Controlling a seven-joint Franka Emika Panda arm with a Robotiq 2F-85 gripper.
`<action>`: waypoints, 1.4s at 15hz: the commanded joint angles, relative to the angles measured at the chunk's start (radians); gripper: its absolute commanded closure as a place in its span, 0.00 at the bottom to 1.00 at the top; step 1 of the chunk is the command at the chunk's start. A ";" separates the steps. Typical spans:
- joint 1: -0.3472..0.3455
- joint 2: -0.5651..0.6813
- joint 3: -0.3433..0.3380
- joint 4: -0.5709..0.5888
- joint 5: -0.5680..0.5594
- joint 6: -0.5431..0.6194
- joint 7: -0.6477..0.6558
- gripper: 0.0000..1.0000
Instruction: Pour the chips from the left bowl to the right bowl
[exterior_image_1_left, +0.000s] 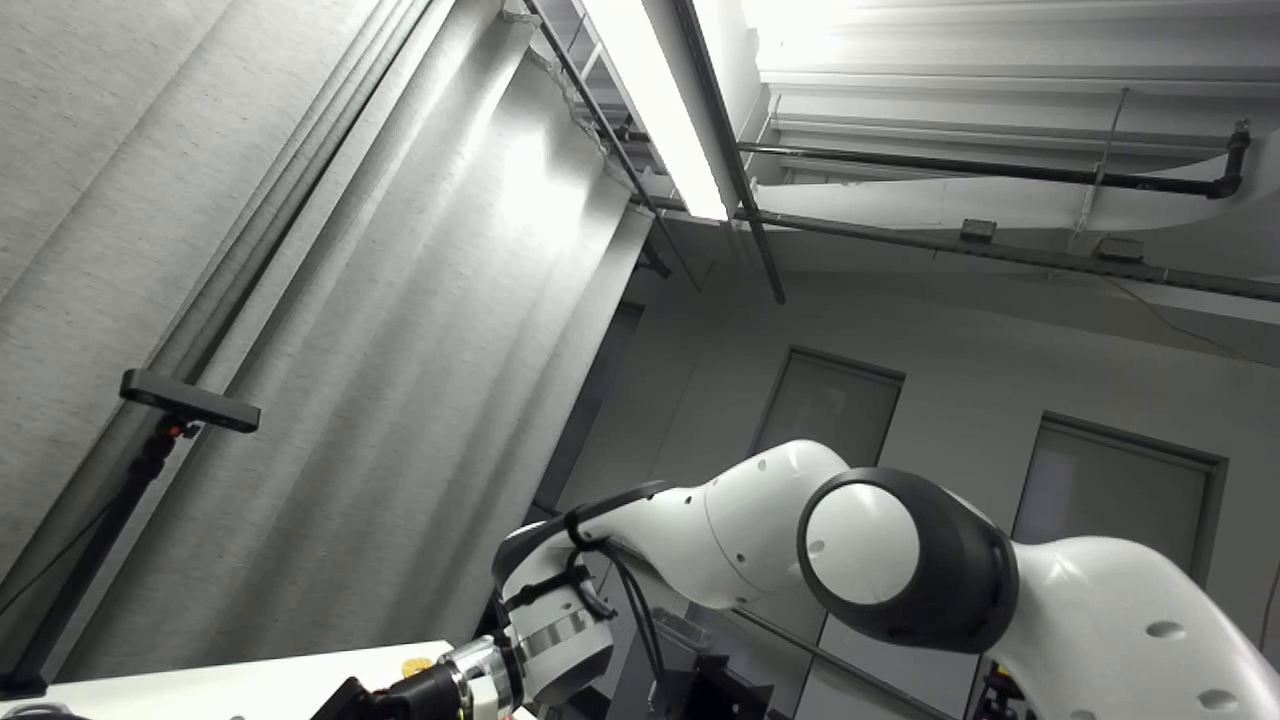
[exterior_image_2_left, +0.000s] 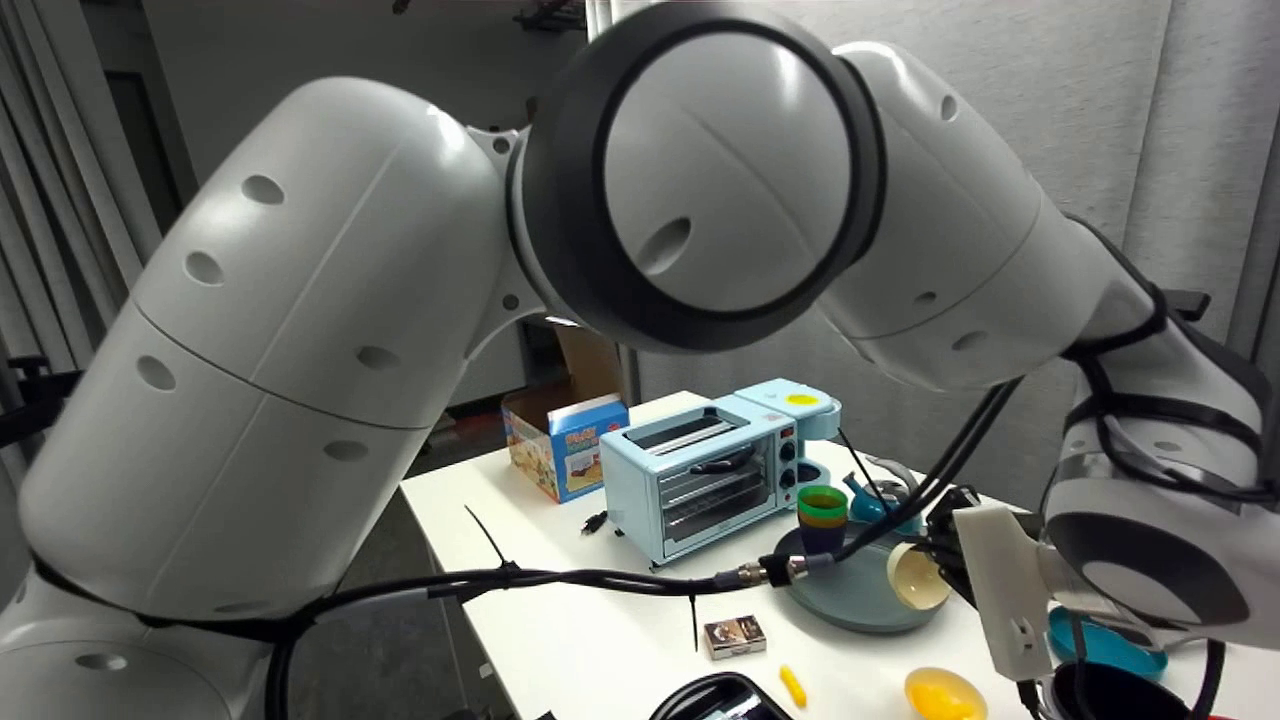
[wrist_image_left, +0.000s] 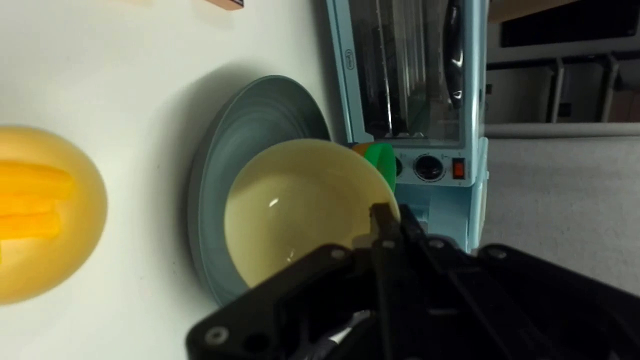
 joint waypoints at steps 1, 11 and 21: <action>0.091 -0.089 -0.020 -0.036 -0.129 0.114 0.039 0.99; 0.200 -0.181 0.055 -0.145 -0.543 0.356 0.214 0.99; 0.210 -0.155 0.128 -0.254 -0.785 0.511 0.421 0.99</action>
